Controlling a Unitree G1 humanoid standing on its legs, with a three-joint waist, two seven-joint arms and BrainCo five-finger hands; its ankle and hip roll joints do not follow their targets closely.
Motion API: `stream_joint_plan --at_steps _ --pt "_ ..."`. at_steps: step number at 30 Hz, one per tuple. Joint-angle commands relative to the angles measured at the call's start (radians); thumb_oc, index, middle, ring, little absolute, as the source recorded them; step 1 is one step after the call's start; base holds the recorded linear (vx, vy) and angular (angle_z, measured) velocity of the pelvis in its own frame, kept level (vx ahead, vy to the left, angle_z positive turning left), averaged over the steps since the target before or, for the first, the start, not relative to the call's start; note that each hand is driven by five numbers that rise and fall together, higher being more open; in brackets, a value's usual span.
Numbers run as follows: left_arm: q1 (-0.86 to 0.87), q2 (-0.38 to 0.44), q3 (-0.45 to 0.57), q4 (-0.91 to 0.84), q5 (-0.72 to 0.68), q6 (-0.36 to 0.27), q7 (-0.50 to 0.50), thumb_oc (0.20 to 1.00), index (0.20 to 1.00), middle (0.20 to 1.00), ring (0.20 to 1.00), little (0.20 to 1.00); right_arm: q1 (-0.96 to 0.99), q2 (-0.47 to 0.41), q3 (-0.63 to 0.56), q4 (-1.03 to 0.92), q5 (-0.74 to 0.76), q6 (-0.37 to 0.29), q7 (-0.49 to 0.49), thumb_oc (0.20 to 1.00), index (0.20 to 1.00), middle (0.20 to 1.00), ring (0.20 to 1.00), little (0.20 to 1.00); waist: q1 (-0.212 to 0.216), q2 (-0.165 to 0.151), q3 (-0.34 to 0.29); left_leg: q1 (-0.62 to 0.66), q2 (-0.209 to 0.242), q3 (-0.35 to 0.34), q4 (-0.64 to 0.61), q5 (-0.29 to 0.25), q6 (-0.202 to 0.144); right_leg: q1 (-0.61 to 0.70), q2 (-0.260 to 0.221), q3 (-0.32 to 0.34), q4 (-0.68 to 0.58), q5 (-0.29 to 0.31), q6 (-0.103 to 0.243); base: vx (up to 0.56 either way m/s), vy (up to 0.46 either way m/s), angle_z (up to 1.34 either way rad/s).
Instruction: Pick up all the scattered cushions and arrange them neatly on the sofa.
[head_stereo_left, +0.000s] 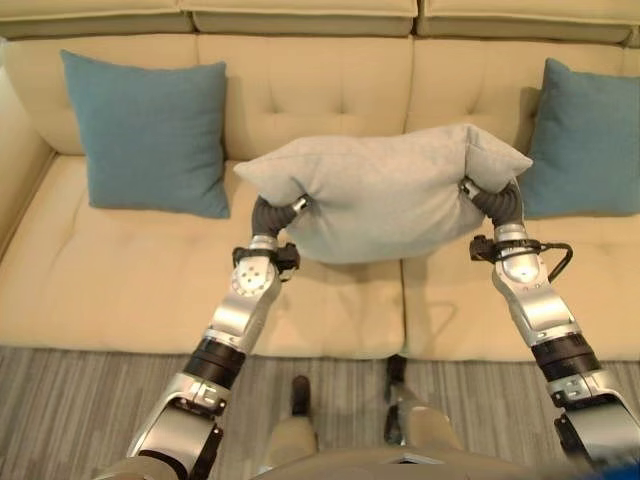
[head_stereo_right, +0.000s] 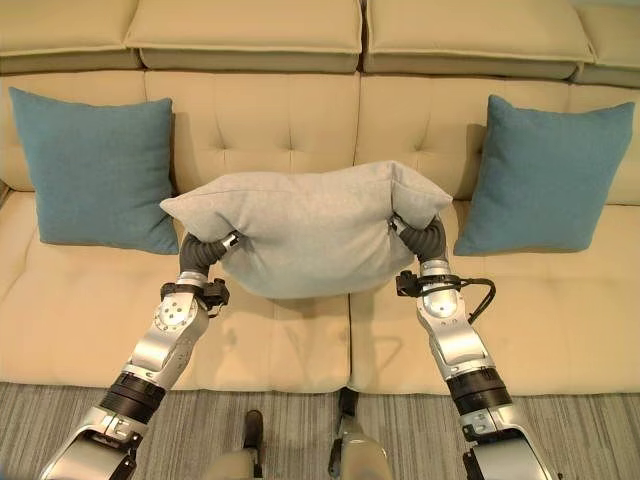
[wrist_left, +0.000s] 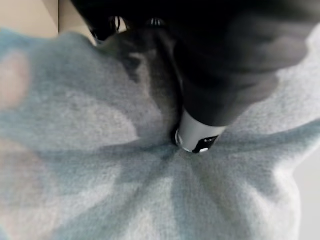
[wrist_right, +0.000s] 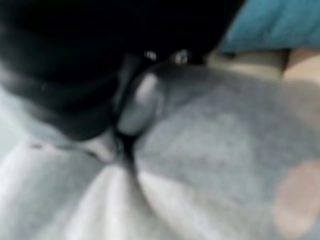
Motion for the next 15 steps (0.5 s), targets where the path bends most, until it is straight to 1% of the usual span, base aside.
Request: stream_joint_plan --at_steps 1,3,4,6,7,11,15 --pt "-0.240 0.035 -0.102 -0.003 -0.010 -0.120 0.033 0.200 0.200 0.200 0.200 0.200 -0.172 -0.009 0.083 -0.028 0.022 -0.070 -0.043 0.200 0.200 0.200 0.200 0.200 0.007 -0.030 -0.017 -0.052 -0.030 0.028 0.048 -0.099 0.022 -0.030 -0.041 0.031 0.115 -0.159 0.079 -0.08 0.031 0.23" --pt "-0.310 0.050 -0.113 0.047 -0.016 -0.123 0.048 0.200 0.200 0.200 0.200 0.200 -0.248 -0.018 0.100 0.020 0.027 -0.068 -0.065 0.200 0.200 0.200 0.200 0.200 0.007 -0.027 -0.014 -0.075 -0.032 0.025 0.045 -0.090 0.020 -0.051 -0.045 0.036 0.118 -0.157 0.079 -0.04 0.021 0.16" --pt "-0.395 0.064 -0.139 0.117 -0.034 -0.123 0.055 0.200 0.200 0.200 0.200 0.200 -0.328 -0.021 0.123 0.072 0.031 -0.062 -0.085 0.200 0.200 0.200 0.200 0.200 0.005 -0.022 -0.002 -0.097 -0.033 0.022 0.041 -0.078 0.017 -0.074 -0.047 0.037 0.123 -0.155 0.080 -0.03 0.010 0.08" --pt "-0.486 0.097 -0.165 0.190 -0.032 -0.117 0.056 0.200 0.200 0.200 0.200 0.200 -0.413 -0.026 0.145 0.127 0.044 -0.065 -0.100 0.200 0.200 0.200 0.200 0.200 0.003 -0.018 0.009 -0.113 -0.034 0.022 0.036 -0.069 0.015 -0.095 -0.048 0.039 0.125 -0.148 0.083 -0.03 0.004 -0.01" --pt "-0.489 0.097 -0.165 0.192 -0.032 -0.118 0.055 0.200 0.200 0.200 0.200 0.200 -0.415 -0.026 0.145 0.129 0.044 -0.066 -0.100 0.200 0.200 0.200 0.200 0.200 0.003 -0.018 0.010 -0.114 -0.034 0.022 0.037 -0.069 0.015 -0.096 -0.048 0.039 0.126 -0.148 0.083 -0.02 0.008 -0.04" --pt "-0.645 0.135 -0.209 0.285 -0.030 -0.117 0.066 0.200 0.200 0.200 0.200 0.200 -0.554 -0.025 0.195 0.225 0.069 -0.069 -0.123 0.200 0.200 0.200 0.200 0.200 0.001 -0.009 0.026 -0.143 -0.034 0.022 0.025 -0.049 0.011 -0.128 -0.045 0.037 0.119 -0.134 0.089 -0.01 0.004 -0.04" --pt "-0.723 0.152 -0.239 0.322 -0.030 -0.119 0.068 0.200 0.200 0.200 0.200 0.200 -0.620 -0.037 0.224 0.264 0.072 -0.068 -0.130 0.200 0.200 0.200 0.200 0.200 -0.005 -0.005 0.027 -0.160 -0.032 0.025 0.009 -0.038 0.006 -0.150 -0.042 0.040 0.102 -0.122 0.094 0.02 0.012 -0.05"
